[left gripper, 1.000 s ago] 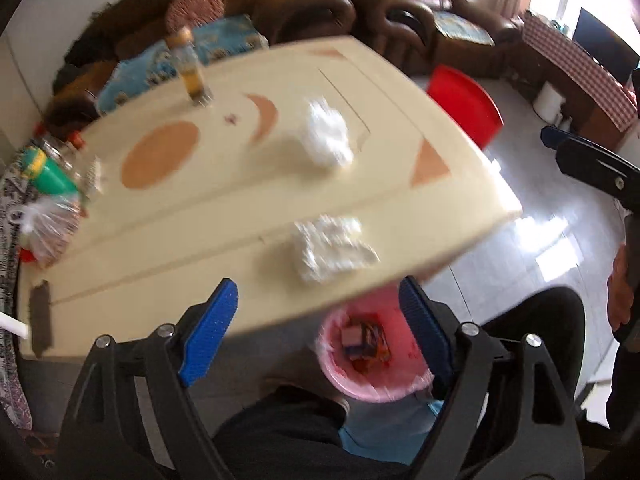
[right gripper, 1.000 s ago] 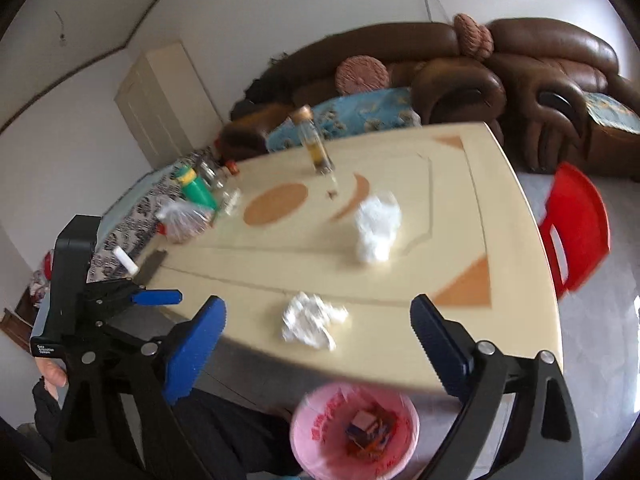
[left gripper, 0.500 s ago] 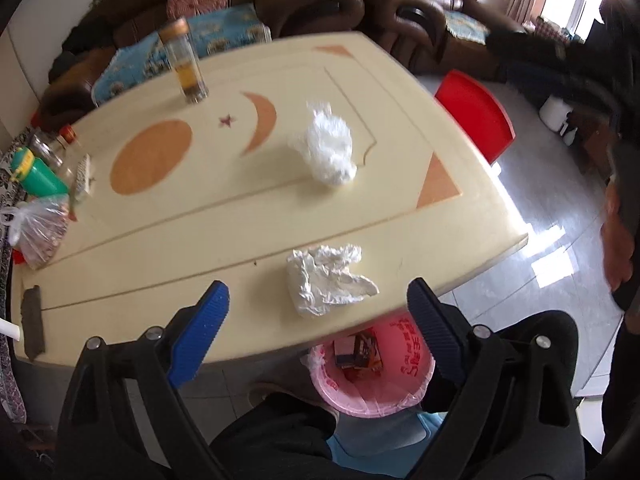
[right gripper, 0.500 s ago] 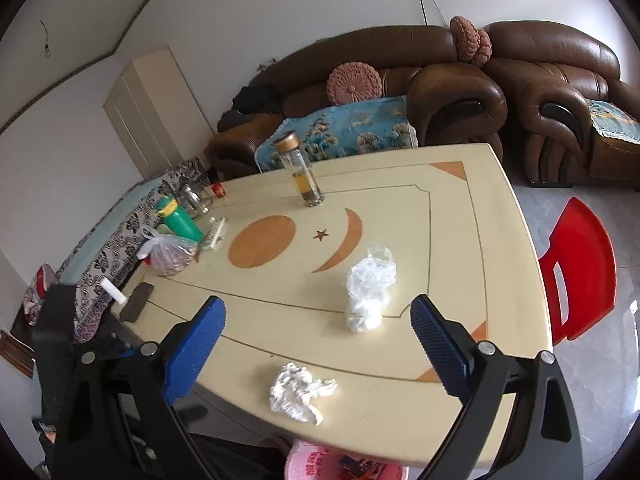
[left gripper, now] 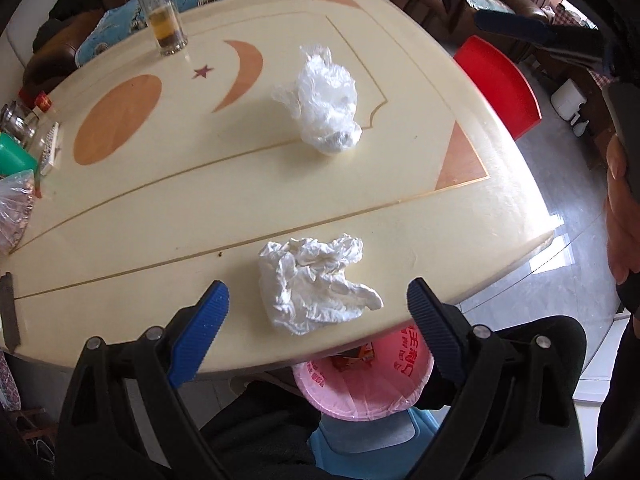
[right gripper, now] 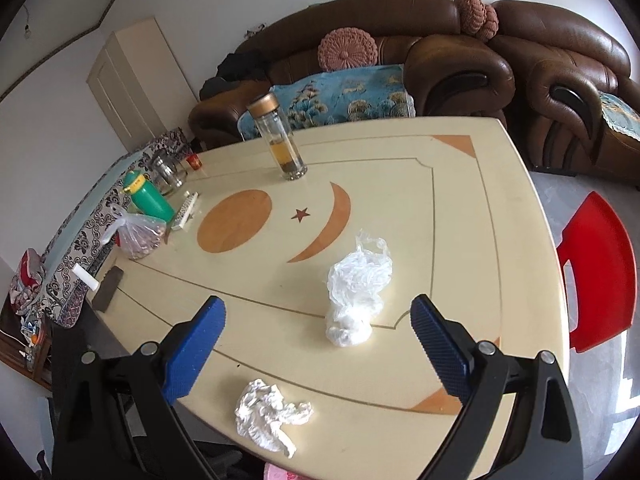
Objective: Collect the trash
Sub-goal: 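Close the left tool on the white tissue while the right tool grasps the clear plastic bag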
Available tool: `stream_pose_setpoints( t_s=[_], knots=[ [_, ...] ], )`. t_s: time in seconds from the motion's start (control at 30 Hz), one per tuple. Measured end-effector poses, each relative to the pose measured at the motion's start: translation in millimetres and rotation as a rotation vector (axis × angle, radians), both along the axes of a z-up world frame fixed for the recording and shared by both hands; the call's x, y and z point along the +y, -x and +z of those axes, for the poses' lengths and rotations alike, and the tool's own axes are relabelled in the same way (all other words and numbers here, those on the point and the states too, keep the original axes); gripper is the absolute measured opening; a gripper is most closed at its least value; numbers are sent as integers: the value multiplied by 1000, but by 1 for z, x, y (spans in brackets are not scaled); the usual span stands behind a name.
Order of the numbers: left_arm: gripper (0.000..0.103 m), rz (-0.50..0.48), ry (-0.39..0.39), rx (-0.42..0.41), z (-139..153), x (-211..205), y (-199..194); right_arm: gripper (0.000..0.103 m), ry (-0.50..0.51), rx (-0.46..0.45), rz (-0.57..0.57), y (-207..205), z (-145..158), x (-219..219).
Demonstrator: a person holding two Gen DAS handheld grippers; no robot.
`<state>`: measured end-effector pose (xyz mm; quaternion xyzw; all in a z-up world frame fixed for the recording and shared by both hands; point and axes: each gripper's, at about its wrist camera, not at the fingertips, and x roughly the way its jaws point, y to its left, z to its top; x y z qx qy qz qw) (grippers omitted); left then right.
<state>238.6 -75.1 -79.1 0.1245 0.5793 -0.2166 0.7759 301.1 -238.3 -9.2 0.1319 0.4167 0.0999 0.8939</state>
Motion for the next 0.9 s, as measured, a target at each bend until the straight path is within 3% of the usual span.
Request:
stream_pose_setpoints(
  t_s=[0.43, 0.9],
  knots=[
    [88, 36, -10, 124, -56, -7, -31, 91, 85, 138, 9, -62, -67, 17],
    [88, 37, -18, 164, -78, -15, -35, 91, 177, 244, 0, -110, -126, 34]
  ],
)
